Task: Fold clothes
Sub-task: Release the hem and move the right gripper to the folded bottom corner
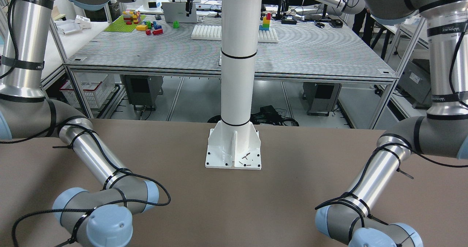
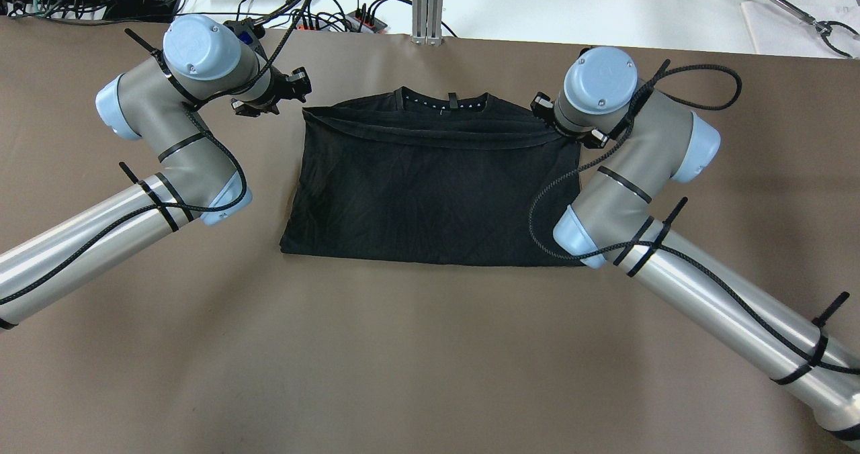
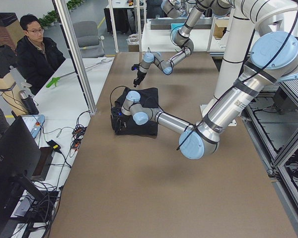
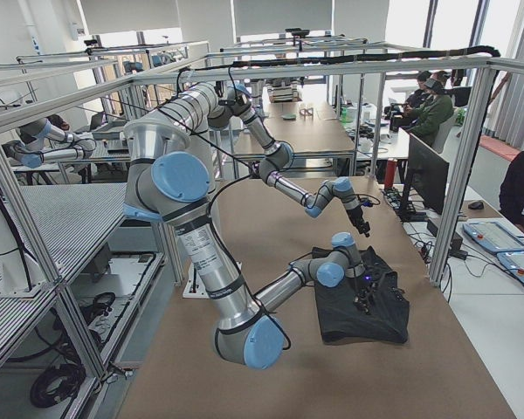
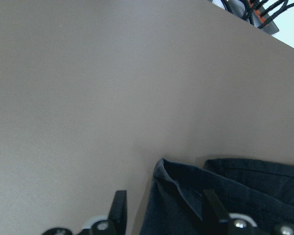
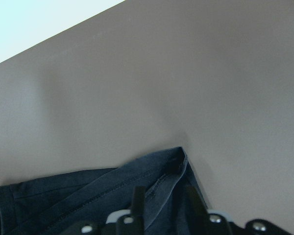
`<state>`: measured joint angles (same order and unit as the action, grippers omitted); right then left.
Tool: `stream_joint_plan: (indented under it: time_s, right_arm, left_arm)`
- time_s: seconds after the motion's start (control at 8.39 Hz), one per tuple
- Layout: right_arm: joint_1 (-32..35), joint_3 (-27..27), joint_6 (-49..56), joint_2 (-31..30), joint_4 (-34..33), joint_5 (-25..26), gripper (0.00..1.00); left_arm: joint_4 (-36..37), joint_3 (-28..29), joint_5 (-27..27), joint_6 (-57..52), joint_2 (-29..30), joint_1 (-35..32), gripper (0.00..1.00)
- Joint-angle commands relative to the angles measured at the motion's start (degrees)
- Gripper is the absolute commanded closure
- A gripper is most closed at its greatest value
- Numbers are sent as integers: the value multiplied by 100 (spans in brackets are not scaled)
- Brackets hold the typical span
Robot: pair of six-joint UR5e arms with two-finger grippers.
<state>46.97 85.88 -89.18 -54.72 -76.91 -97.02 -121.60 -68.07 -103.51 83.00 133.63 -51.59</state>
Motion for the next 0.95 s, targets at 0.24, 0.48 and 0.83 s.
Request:
stream_joint_plan:
  time_s: [0.24,0.48,0.83]
  right_arm:
    - [-663,1333,-82,-1232,45,-28,42]
    - [-680,1448,-82,-1671,367,-10,42]
    - [-882,1423,-265,-2069,1028,33,41]
  left_arm:
    - [14,-118,225,15,-38,-9,38]
    - [22,-214,244,32,-47,-9,37]
    - [22,-215,349,50,-56,0,37]
